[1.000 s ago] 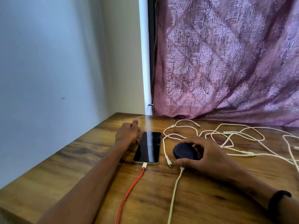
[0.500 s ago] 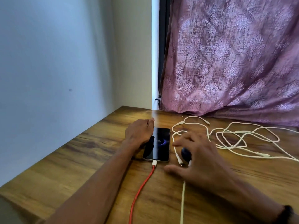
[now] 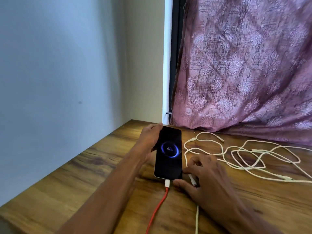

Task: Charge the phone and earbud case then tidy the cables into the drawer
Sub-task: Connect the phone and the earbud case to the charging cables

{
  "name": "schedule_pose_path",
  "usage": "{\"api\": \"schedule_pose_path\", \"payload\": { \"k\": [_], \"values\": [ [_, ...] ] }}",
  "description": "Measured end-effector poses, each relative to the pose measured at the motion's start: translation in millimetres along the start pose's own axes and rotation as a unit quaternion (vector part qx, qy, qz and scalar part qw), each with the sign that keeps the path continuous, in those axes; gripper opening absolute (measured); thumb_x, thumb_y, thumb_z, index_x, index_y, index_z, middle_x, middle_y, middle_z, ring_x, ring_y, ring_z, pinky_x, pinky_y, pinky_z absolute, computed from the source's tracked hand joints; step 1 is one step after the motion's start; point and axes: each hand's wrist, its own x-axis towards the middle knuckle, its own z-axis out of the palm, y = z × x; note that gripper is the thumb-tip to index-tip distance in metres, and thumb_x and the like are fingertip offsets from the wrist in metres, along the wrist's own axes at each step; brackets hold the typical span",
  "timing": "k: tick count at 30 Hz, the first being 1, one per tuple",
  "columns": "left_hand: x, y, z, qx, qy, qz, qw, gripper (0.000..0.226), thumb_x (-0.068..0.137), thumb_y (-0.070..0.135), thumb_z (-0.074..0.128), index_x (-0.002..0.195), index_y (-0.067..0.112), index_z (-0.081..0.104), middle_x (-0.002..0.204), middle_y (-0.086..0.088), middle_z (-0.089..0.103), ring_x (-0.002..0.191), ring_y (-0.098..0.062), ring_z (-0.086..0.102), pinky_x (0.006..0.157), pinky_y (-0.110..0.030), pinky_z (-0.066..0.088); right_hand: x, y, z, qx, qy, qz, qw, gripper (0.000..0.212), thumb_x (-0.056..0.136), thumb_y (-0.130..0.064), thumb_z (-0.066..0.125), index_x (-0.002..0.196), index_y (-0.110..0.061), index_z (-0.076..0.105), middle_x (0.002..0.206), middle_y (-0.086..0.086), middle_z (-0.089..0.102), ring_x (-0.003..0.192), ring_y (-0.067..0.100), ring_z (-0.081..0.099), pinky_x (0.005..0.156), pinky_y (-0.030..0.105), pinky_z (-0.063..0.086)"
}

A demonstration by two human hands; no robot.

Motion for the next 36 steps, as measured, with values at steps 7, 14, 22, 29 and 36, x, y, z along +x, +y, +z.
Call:
{"api": "schedule_pose_path", "payload": {
  "k": [7, 14, 22, 29, 36],
  "values": [
    [-13.1, 19.8, -1.5, -0.048, -0.053, 0.066, 0.995, 0.046, 0.105, 0.043, 0.051, 0.113, 0.003, 0.072, 0.101, -0.018, 0.077, 0.085, -0.027, 0.072, 0.079, -0.037, 0.056, -3.2, 7.7, 5.0, -0.018, 0.104, -0.028, 0.994, 0.047, 0.079, -0.074, 0.06, 0.107, -0.038, 0.075, 0.12, -0.018, 0.054, 0.117, 0.013, 0.048, 0.091, 0.039, 0.047],
    [-20.3, 22.7, -3.3, -0.04, -0.049, 0.068, 0.996, 0.046, 0.104, 0.044, 0.051, 0.116, 0.004, 0.07, 0.095, -0.014, 0.075, 0.08, -0.021, 0.068, 0.071, -0.031, 0.053, -3.3, 10.7, 8.1, -0.002, 0.127, -0.037, 0.991, 0.041, 0.079, -0.065, 0.072, 0.109, -0.038, 0.073, 0.122, -0.018, 0.052, 0.117, 0.01, 0.048, 0.088, 0.041, 0.048],
    [-23.4, 23.3, -2.5, -0.083, -0.047, 0.05, 0.994, 0.046, 0.104, 0.041, 0.054, 0.118, 0.0, 0.07, 0.095, -0.013, 0.076, 0.075, -0.02, 0.07, 0.067, -0.03, 0.056, -1.2, 9.0, 9.1, 0.026, 0.137, -0.041, 0.989, 0.058, 0.078, -0.074, 0.059, 0.123, -0.037, 0.066, 0.126, -0.017, 0.052, 0.12, 0.009, 0.048, 0.094, 0.034, 0.046],
    [-24.9, 21.5, 5.1, -0.196, -0.06, -0.021, 0.978, 0.041, 0.101, 0.037, 0.06, 0.114, 0.0, 0.071, 0.095, -0.019, 0.076, 0.074, -0.029, 0.073, 0.07, -0.042, 0.063, 4.0, 4.6, 9.2, 0.097, 0.124, -0.073, 0.985, 0.083, 0.078, -0.062, 0.068, 0.15, -0.029, 0.044, 0.132, -0.024, 0.049, 0.126, -0.003, 0.042, 0.107, 0.033, 0.046],
    [-23.5, 18.6, 8.6, -0.214, -0.061, -0.052, 0.974, 0.038, 0.1, 0.04, 0.061, 0.104, 0.004, 0.072, 0.094, -0.019, 0.077, 0.08, -0.033, 0.071, 0.083, -0.049, 0.059, 3.4, 6.4, 7.3, 0.137, 0.11, -0.071, 0.982, 0.098, 0.073, -0.057, 0.08, 0.155, -0.041, 0.028, 0.126, -0.041, 0.041, 0.114, -0.002, 0.052, 0.095, 0.024, 0.051]
  ]
}}
